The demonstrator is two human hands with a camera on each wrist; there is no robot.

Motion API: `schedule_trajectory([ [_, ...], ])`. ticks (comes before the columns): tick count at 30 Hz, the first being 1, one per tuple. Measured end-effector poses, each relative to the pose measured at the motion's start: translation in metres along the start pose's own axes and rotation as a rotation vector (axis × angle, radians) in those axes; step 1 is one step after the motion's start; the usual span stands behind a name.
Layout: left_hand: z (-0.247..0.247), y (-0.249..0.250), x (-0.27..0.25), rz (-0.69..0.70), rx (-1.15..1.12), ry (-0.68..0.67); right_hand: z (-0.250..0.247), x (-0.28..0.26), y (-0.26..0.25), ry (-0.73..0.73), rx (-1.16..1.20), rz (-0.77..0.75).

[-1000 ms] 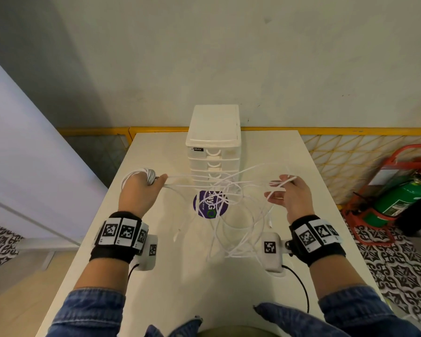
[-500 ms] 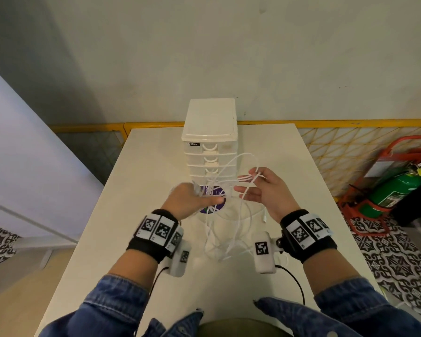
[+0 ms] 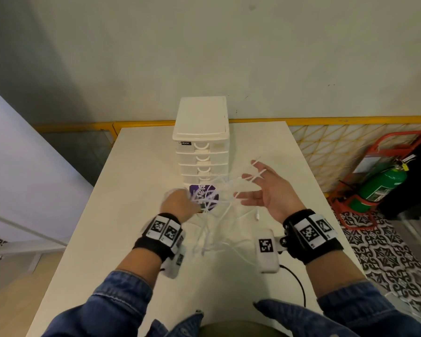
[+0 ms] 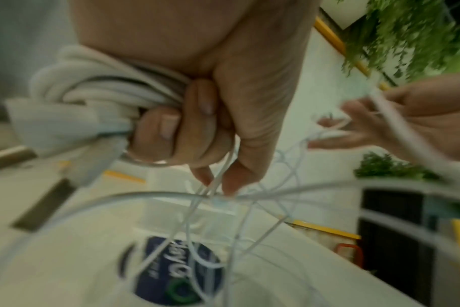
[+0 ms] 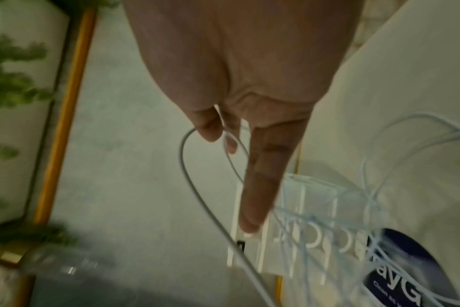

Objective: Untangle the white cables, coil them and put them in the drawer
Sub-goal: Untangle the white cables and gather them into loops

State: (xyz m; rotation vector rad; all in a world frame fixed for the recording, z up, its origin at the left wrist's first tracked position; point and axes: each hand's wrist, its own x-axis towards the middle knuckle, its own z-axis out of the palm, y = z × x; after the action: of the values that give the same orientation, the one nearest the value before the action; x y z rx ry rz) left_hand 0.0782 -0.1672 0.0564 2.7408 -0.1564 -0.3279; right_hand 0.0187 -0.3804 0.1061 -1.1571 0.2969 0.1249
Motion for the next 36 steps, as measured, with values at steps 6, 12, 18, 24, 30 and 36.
schedule_trajectory([
  [6, -0.021, -0.023, 0.009, -0.133, 0.012, 0.162, -0.011, 0.001, 0.016, -0.152, 0.224, 0.148],
  [12, -0.023, -0.037, 0.005, -0.259, -0.135, 0.176, -0.016, 0.0, 0.013, -0.167, -0.014, 0.195],
  [18, -0.045, -0.069, 0.012, -0.356, -0.45, 0.287, -0.05, 0.017, 0.016, 0.271, -0.459, -0.046],
  [24, -0.056, -0.054, 0.005, -0.272, -0.889, 0.391, -0.073, 0.021, 0.027, 0.402, -0.952, -0.343],
  [30, -0.06, -0.038, -0.003, -0.088, -1.064, 0.498, -0.079, 0.022, 0.036, 0.536, -1.126, -0.368],
  [36, -0.059, -0.038, 0.0, -0.145, -0.69, 0.376, -0.085, 0.027, 0.036, 0.54, -1.113, -0.347],
])
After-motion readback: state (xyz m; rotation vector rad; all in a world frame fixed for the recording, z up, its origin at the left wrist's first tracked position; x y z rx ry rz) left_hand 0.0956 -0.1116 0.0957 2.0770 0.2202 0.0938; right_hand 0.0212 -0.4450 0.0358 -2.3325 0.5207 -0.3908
